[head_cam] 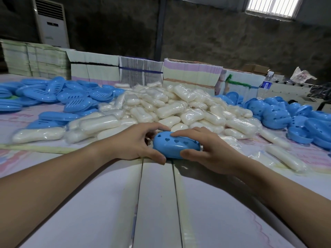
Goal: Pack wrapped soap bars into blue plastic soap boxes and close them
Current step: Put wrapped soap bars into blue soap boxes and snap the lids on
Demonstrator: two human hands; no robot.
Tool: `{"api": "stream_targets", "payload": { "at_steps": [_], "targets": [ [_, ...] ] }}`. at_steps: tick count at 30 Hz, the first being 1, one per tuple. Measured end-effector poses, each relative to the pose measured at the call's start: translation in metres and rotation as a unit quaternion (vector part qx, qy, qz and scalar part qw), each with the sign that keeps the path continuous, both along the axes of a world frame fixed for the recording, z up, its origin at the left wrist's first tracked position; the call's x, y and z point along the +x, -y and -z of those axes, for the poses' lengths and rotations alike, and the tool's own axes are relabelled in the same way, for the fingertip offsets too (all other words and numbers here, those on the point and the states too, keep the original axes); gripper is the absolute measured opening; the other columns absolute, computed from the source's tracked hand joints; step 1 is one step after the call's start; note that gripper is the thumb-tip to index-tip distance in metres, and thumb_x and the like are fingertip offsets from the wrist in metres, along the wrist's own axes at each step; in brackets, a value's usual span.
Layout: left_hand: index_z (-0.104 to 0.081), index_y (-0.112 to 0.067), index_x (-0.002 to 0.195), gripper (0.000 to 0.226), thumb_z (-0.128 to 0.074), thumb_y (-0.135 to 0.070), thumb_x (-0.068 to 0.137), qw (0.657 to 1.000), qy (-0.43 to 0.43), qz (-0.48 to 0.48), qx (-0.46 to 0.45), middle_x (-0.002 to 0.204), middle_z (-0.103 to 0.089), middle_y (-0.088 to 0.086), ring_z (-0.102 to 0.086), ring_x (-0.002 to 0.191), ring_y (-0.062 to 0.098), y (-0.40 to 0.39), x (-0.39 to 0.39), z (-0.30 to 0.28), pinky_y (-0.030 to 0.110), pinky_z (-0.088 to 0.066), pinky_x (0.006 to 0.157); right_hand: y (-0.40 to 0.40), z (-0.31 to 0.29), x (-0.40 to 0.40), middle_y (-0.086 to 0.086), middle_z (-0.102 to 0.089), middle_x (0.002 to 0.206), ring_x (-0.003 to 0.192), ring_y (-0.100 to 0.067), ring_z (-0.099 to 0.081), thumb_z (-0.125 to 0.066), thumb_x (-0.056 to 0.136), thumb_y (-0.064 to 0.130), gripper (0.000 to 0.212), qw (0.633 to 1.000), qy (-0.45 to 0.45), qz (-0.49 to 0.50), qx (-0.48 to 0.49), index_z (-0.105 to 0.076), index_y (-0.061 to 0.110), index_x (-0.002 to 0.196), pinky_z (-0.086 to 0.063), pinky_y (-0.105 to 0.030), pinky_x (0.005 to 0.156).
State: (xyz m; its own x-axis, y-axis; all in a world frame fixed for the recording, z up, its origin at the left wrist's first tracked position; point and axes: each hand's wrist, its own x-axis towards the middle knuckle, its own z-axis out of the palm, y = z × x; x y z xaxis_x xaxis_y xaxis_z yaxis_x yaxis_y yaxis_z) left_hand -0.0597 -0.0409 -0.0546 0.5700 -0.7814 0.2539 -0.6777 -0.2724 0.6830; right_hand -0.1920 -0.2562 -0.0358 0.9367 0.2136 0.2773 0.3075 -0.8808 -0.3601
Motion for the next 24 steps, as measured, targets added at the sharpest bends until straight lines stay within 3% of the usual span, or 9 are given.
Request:
{"api": "stream_targets", "payload": {
  "at_steps": [7, 11, 15, 17, 20, 24],
  "targets": [
    [-0.058, -0.036, 0.137, 0.076, -0.092, -0.036, 0.069, 1.0, 0.015, 0.024, 0.0, 0.127, -0.062, -0.019, -0.058, 0.118, 0.004, -0.002, 0.0, 0.002, 0.037, -0.05, 0.105, 0.002, -0.001, 0.002, 0.004, -0.055, 0.116, 0.103, -0.009, -0.046, -0.052, 0.084, 0.054, 0.04, 1.0, -0.011, 0.005, -0.002, -0.042, 0.067, 0.12, -0.043, -0.034, 0.09],
    [-0.058, -0.035, 0.138, 0.071, -0.088, -0.04, 0.073, 0.998, 0.066, 0.015, 0.0, 0.124, -0.065, -0.018, -0.06, 0.113, 0.0, -0.003, -0.002, 0.003, 0.027, -0.051, 0.1, 0.004, -0.001, 0.007, 0.006, -0.058, 0.118, 0.103, -0.009, -0.048, -0.049, 0.085, 0.053, 0.043, 1.0, -0.015, 0.009, -0.006, -0.043, 0.06, 0.127, -0.044, -0.033, 0.089],
    [-0.057, -0.035, 0.139, 0.067, -0.073, -0.058, 0.078, 0.995, 0.103, 0.005, 0.013, 0.124, -0.066, -0.015, -0.06, 0.111, 0.002, -0.002, -0.002, 0.001, 0.027, -0.051, 0.098, 0.007, 0.0, 0.008, 0.015, -0.057, 0.118, 0.1, -0.005, -0.047, -0.045, 0.087, 0.056, 0.036, 1.0, -0.012, 0.012, -0.005, -0.038, 0.068, 0.12, -0.04, -0.027, 0.084],
    [-0.058, -0.038, 0.135, 0.064, -0.07, -0.067, 0.079, 0.994, 0.11, 0.005, 0.006, 0.12, -0.067, -0.017, -0.061, 0.108, 0.001, -0.001, -0.002, 0.001, 0.021, -0.05, 0.094, 0.008, 0.002, 0.006, 0.024, -0.055, 0.116, 0.101, -0.008, -0.046, -0.052, 0.083, 0.059, 0.048, 1.0, 0.002, 0.009, -0.025, -0.036, 0.061, 0.128, -0.039, -0.026, 0.086],
    [-0.057, -0.051, 0.124, 0.051, -0.058, -0.069, 0.077, 0.993, 0.122, 0.001, -0.008, 0.109, -0.068, -0.023, -0.061, 0.102, -0.002, 0.001, -0.005, 0.0, 0.009, -0.046, 0.084, 0.008, 0.004, 0.006, 0.023, -0.057, 0.118, 0.101, -0.01, -0.047, -0.066, 0.08, 0.053, 0.062, 0.996, 0.044, 0.021, -0.072, -0.037, 0.049, 0.135, -0.045, -0.033, 0.086],
    [-0.055, -0.053, 0.123, 0.05, -0.065, -0.066, 0.075, 0.993, 0.118, 0.021, -0.014, 0.113, -0.062, -0.03, -0.06, 0.106, -0.001, 0.001, -0.006, -0.001, 0.009, -0.046, 0.083, 0.01, 0.004, 0.008, 0.019, -0.058, 0.113, 0.099, -0.007, -0.047, -0.066, 0.083, 0.05, 0.06, 0.992, 0.07, 0.04, -0.1, -0.036, 0.048, 0.135, -0.048, -0.037, 0.081]
  ]
}}
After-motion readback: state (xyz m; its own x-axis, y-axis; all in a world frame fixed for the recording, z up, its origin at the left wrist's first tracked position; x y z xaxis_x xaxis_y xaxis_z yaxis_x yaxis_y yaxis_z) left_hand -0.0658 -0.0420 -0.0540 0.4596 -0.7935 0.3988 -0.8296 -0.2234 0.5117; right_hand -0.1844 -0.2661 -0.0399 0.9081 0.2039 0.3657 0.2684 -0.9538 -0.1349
